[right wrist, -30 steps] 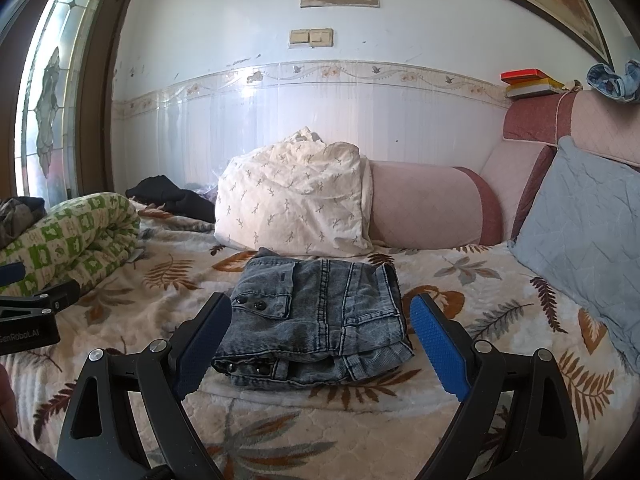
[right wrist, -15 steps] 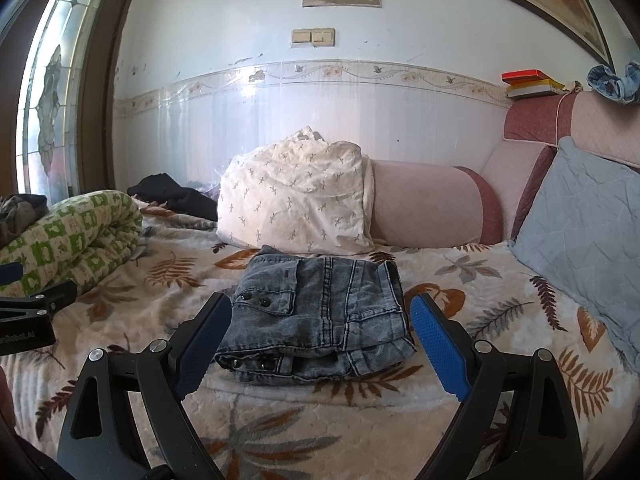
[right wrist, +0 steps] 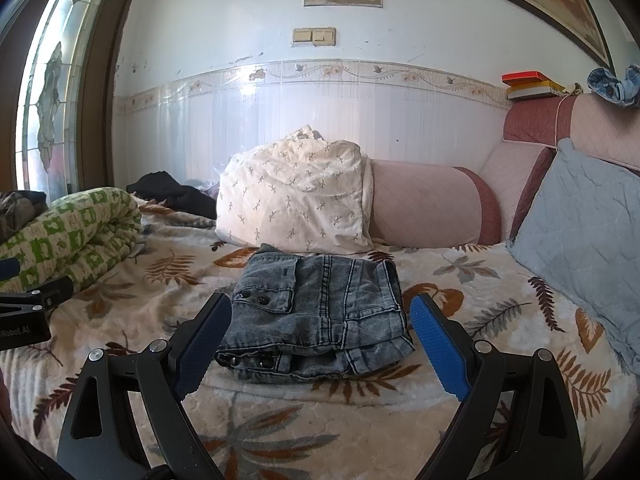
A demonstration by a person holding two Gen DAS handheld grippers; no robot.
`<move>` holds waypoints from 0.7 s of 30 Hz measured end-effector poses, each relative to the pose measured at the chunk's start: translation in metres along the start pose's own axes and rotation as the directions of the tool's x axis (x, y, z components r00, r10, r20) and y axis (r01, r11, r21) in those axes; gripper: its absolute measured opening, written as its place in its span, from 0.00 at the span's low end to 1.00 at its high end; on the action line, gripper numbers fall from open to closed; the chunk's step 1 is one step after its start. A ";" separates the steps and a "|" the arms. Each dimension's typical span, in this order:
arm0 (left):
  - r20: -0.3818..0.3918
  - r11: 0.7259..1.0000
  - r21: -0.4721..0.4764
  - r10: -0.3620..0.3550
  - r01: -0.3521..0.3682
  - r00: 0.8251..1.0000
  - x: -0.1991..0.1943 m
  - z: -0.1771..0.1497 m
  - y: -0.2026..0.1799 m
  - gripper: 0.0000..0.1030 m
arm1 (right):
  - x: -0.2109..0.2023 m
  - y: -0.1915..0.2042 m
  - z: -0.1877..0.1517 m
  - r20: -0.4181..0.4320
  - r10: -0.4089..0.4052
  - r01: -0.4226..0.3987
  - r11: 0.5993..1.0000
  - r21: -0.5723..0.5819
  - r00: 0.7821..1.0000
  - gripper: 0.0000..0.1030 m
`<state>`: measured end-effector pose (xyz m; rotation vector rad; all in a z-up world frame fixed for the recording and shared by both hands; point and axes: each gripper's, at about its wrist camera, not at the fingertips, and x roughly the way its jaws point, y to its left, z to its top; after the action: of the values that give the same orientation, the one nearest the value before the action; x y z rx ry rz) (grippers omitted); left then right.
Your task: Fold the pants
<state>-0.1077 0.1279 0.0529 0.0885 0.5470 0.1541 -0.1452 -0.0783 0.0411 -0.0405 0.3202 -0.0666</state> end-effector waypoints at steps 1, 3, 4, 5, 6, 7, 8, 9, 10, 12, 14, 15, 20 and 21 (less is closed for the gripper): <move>0.000 1.000 -0.001 -0.001 0.001 1.000 0.000 0.000 0.000 1.00 | -0.001 0.000 0.001 0.004 0.002 -0.002 1.000 0.001 1.000 0.89; -0.001 1.000 0.003 -0.006 0.006 1.000 0.001 0.001 -0.001 1.00 | -0.001 -0.001 0.001 0.007 0.007 -0.007 1.000 0.002 1.000 0.89; -0.001 1.000 0.006 -0.007 0.007 1.000 0.001 0.001 -0.002 1.00 | -0.001 -0.001 0.002 0.006 0.010 -0.010 1.000 0.002 1.000 0.89; 0.000 1.000 0.008 -0.007 0.007 1.000 0.001 0.001 -0.002 1.00 | -0.001 -0.001 0.002 0.005 0.012 -0.012 1.000 0.001 1.000 0.89; 0.001 1.000 0.011 -0.010 0.010 1.000 0.001 0.001 -0.003 1.00 | -0.001 -0.001 0.002 0.006 0.013 -0.013 1.000 0.000 1.000 0.89; 0.001 1.000 0.012 -0.011 0.011 1.000 0.000 0.001 -0.003 1.00 | -0.002 -0.001 0.002 0.009 0.013 -0.013 1.000 -0.001 1.000 0.89; 0.003 1.000 0.013 -0.009 0.009 1.000 0.000 0.001 -0.003 1.00 | -0.003 -0.001 0.003 0.011 0.011 -0.011 1.000 -0.002 1.000 0.89; 0.005 1.000 0.012 -0.007 0.007 1.000 -0.001 0.000 -0.002 1.00 | -0.003 -0.001 0.003 0.012 0.012 -0.012 1.000 -0.002 1.000 0.89; 0.005 1.000 0.011 -0.009 0.009 1.000 -0.001 0.000 -0.002 1.00 | -0.003 -0.001 0.002 0.011 0.012 -0.012 1.000 -0.001 1.000 0.89; 0.004 1.000 0.009 -0.006 0.006 1.000 -0.001 0.000 -0.001 1.00 | -0.004 -0.001 0.002 0.009 0.011 -0.011 1.000 0.000 1.000 0.89; 0.005 1.000 0.010 -0.005 0.005 1.000 -0.002 -0.001 -0.001 1.00 | -0.004 0.000 0.002 0.006 0.009 -0.009 1.000 -0.001 1.000 0.89; 0.006 1.000 0.010 -0.002 0.002 1.000 -0.003 -0.001 -0.001 1.00 | -0.004 0.000 0.002 0.006 0.007 -0.007 1.000 -0.002 1.000 0.89; 0.003 1.000 0.009 0.002 -0.002 1.000 -0.001 0.000 -0.002 1.00 | -0.002 -0.001 0.002 0.002 0.005 -0.005 1.000 -0.003 1.000 0.89; 0.002 1.000 0.009 -0.003 0.003 1.000 -0.001 0.000 -0.002 1.00 | -0.001 -0.002 0.002 0.002 0.005 -0.005 1.000 -0.004 1.000 0.89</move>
<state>-0.1084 0.1254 0.0530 0.0965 0.5458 0.1483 -0.1452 -0.0797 0.0435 -0.0439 0.3188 -0.0613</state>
